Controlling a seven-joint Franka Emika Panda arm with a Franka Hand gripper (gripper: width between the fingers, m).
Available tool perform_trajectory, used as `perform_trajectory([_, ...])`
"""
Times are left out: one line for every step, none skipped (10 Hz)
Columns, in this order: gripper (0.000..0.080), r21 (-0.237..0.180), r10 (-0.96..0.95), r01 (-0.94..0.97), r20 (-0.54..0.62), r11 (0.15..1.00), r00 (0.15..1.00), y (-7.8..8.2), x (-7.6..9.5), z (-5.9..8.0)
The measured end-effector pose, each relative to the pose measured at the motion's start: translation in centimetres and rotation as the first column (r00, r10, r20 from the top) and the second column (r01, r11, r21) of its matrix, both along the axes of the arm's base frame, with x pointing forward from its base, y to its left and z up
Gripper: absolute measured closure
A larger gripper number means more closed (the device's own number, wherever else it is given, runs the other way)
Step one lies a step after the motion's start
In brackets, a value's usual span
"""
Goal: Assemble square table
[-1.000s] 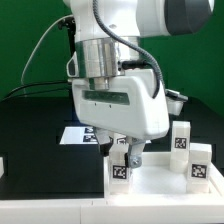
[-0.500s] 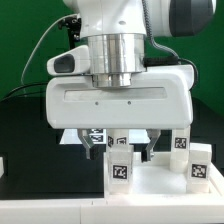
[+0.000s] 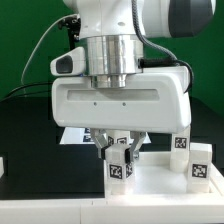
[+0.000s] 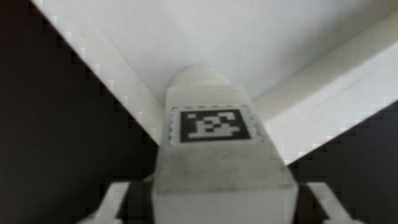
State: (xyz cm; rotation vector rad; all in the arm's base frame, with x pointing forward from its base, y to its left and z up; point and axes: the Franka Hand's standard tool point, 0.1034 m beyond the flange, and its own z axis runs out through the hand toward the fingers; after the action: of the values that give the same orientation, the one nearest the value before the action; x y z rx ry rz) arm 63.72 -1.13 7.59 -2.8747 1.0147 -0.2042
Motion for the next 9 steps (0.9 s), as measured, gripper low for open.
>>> perform_trajectory([0.0515, 0.011, -0.074, 0.074, -0.004, 0.997, 0.997, -0.08, -0.02, 0.0])
perform_trajectory([0.0515, 0.028, -0.22, 0.22, -0.016, 0.975, 0.975, -0.11, -0.09, 0.04])
perform_trajectory([0.0515, 0.044, -0.353, 0.355, -0.039, 0.934, 0.935, -0.07, -0.2, 0.07])
perform_trajectory([0.0515, 0.052, -0.48, 0.485, -0.078, 0.873, 0.873, 0.34, -0.27, 0.08])
perform_trajectory([0.0515, 0.069, -0.634, 0.641, -0.103, 0.764, 0.766, 0.46, -0.32, -0.02])
perform_trajectory([0.0514, 0.087, -0.753, 0.765, -0.133, 0.638, 0.644, 0.63, -0.37, -0.07])
perform_trajectory([0.0514, 0.105, -0.843, 0.86, -0.168, 0.5, 0.511, 0.79, -0.38, -0.1])
perform_trajectory([0.0514, 0.11, -0.897, 0.917, -0.191, 0.383, 0.398, 0.83, -0.36, -0.11])
perform_trajectory([0.0514, 0.108, -0.913, 0.933, -0.196, 0.343, 0.359, 0.75, -0.37, -0.12])
